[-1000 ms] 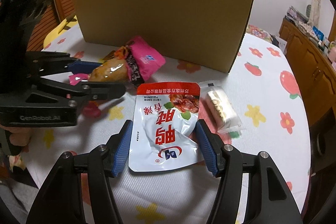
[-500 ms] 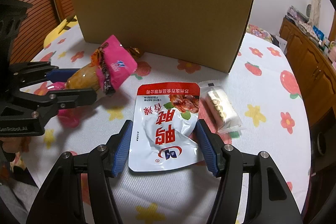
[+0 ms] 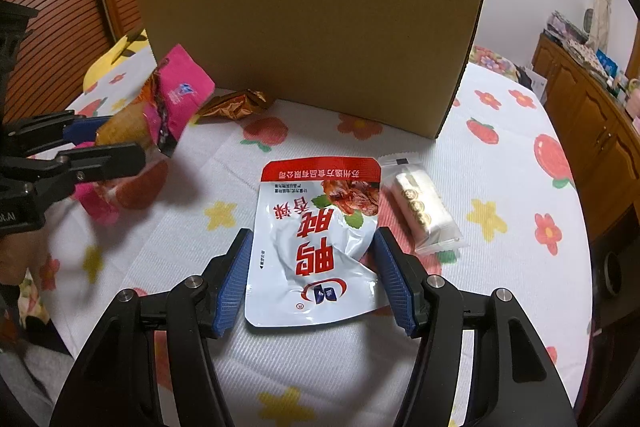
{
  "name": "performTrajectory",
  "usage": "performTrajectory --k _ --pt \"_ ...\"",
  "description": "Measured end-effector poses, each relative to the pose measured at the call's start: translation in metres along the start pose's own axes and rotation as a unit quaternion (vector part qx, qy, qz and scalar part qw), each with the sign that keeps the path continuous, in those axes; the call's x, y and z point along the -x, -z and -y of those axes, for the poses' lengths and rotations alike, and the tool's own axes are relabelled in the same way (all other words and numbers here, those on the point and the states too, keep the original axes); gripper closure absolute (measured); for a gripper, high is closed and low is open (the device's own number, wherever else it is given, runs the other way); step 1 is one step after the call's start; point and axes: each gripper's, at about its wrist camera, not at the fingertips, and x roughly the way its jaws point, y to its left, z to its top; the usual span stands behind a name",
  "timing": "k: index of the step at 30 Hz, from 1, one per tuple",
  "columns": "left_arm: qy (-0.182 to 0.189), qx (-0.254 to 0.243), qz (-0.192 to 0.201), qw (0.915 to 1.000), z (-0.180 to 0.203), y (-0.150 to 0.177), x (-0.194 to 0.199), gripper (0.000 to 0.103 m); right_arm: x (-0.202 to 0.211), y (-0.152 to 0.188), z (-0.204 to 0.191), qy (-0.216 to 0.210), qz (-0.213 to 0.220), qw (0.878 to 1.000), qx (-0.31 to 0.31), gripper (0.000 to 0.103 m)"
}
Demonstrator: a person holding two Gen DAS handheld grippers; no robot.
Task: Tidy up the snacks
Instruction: 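Lift both held packets and carry them over the cardboard box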
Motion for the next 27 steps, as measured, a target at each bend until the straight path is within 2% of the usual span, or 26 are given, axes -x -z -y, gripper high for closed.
performTrajectory --k 5,12,20,27 --pt "-0.001 0.005 0.002 1.0000 -0.004 0.002 0.000 0.057 0.004 0.000 -0.001 -0.002 0.009 1.000 0.001 0.046" --pt "-0.001 0.010 0.008 0.9999 -0.004 0.001 0.003 0.057 0.015 0.003 0.002 -0.008 0.032 0.999 -0.015 0.045" --pt "-0.008 0.005 0.034 0.9994 -0.003 -0.008 0.019 0.057 0.034 0.000 -0.003 -0.008 0.056 0.998 -0.007 0.045" --pt "-0.016 0.003 0.057 0.9982 -0.010 -0.024 0.033 0.057 0.058 -0.010 -0.005 -0.002 0.093 0.996 -0.009 0.045"
